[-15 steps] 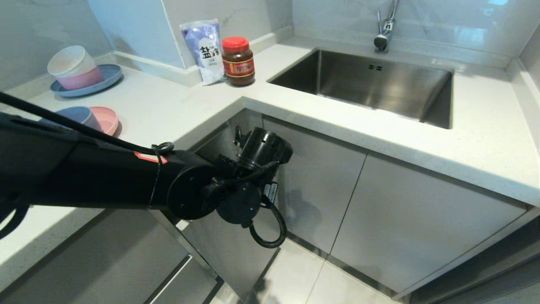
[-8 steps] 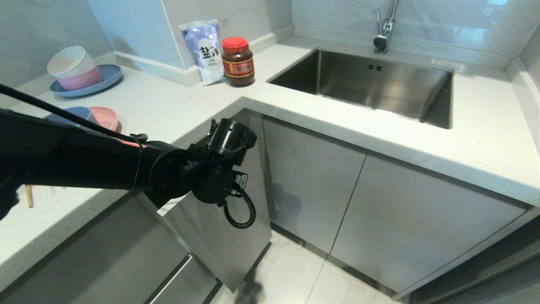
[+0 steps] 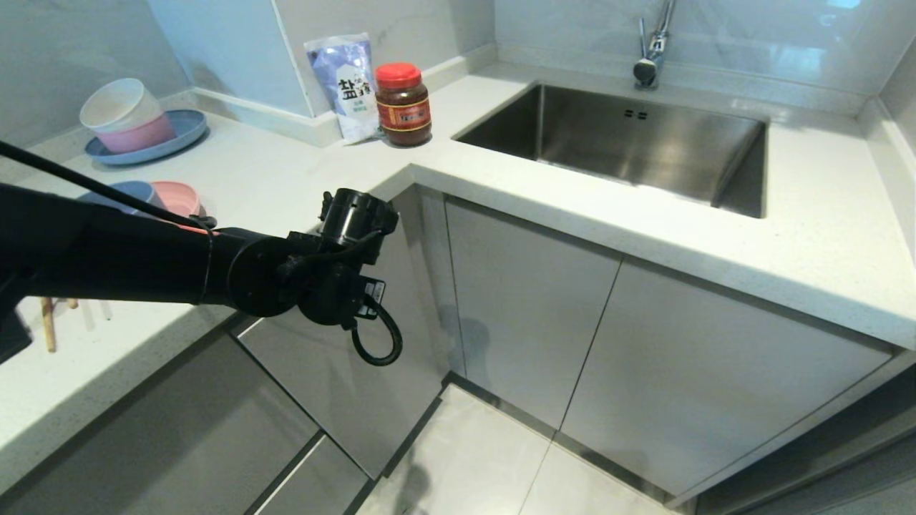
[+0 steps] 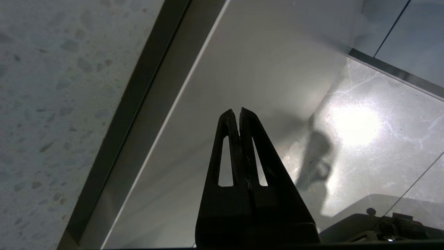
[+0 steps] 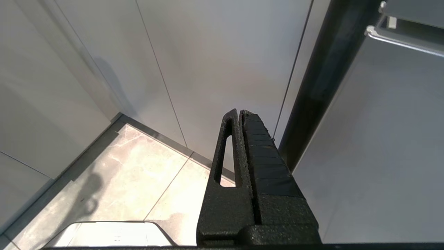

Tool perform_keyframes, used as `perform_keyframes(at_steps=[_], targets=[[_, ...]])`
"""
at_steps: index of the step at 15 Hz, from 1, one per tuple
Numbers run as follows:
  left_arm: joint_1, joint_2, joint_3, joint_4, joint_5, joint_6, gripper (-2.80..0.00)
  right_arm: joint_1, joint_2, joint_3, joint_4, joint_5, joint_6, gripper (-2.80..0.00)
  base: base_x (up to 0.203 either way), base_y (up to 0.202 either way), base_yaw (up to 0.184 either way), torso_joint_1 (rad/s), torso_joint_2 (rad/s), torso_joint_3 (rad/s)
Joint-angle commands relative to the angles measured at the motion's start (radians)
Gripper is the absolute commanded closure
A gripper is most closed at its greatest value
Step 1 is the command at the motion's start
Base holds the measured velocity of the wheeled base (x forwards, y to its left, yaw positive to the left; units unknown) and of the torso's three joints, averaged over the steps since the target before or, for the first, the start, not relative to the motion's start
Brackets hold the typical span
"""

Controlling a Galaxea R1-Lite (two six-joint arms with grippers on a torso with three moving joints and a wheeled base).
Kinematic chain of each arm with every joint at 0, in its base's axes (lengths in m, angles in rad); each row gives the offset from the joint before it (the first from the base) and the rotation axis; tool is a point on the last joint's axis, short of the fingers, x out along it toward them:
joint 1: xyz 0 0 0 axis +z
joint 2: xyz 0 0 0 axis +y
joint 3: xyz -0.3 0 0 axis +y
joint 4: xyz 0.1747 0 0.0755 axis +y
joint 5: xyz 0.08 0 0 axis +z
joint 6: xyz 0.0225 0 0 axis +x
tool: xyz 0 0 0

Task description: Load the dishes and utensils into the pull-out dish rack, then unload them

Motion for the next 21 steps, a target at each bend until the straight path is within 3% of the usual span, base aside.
perform_keyframes(at_steps=[1,12,21], targets=[[-0.001,-0.003,0.001,0.002,0.003,-0.001,0.00,-0.002,-0.004,0.002,-0.001,0.000,0.000,0.00,0.000,0.000,0.000,0.000,0.00,0.000],[-0.043,-0.083,0.017,0.003,-0.001,-0.002,0.00,-0.001,-0.004,0.002,-0.001,0.000,0.000,0.00,0.000,0.000,0.000,0.000,0.00,0.000],[-0.072,-0.514,0.036,-0.021,-0.133,-0.007,0.00,0.000,-0.004,0.002,0.000,0.000,0.000,0.00,0.000,0.000,0.000,0.000,0.00,0.000]])
